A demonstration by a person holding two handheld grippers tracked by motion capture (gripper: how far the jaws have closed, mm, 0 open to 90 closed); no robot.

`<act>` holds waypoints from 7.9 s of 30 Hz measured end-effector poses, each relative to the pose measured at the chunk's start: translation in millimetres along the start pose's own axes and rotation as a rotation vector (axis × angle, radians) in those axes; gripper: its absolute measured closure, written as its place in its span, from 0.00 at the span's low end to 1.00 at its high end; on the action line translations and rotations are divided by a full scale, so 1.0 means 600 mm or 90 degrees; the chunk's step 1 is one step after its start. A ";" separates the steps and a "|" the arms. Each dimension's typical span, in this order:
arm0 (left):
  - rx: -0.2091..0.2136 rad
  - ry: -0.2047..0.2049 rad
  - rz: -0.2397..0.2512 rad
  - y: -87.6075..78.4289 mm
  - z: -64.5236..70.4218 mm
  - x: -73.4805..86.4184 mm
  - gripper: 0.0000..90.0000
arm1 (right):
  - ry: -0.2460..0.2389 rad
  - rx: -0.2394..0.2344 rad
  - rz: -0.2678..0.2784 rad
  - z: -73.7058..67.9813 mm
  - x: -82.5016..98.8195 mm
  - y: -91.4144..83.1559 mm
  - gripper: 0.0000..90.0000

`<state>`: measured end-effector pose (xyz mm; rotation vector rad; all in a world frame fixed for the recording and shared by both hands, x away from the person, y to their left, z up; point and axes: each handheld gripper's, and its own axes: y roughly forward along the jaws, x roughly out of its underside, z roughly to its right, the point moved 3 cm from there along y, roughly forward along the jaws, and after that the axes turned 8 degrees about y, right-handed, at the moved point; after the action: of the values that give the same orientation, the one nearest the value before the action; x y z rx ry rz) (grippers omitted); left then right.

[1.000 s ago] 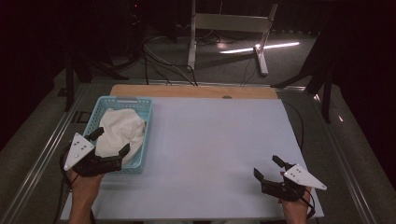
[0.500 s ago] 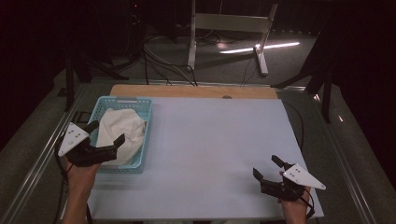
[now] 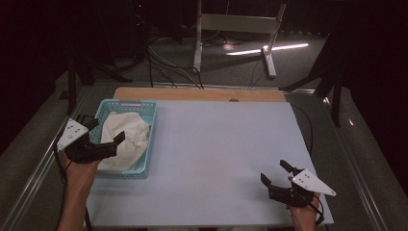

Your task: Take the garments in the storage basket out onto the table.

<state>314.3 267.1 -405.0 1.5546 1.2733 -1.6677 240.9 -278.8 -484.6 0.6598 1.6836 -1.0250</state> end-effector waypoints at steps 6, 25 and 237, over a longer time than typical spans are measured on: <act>-0.001 -0.005 -0.008 0.010 -0.010 -0.003 0.00 | -0.001 -0.001 -0.001 0.000 0.000 0.000 0.17; -0.004 -0.007 -0.046 0.042 -0.032 0.000 0.00 | -0.001 -0.003 -0.002 -0.001 0.000 0.001 0.17; 0.127 -0.024 -0.232 0.148 0.022 -0.063 0.83 | -0.006 -0.018 -0.003 -0.003 -0.001 0.005 0.17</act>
<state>392.9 209.9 -395.0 1.4559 1.4766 -2.0967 242.5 -275.7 -484.6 0.6320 1.6892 -1.0053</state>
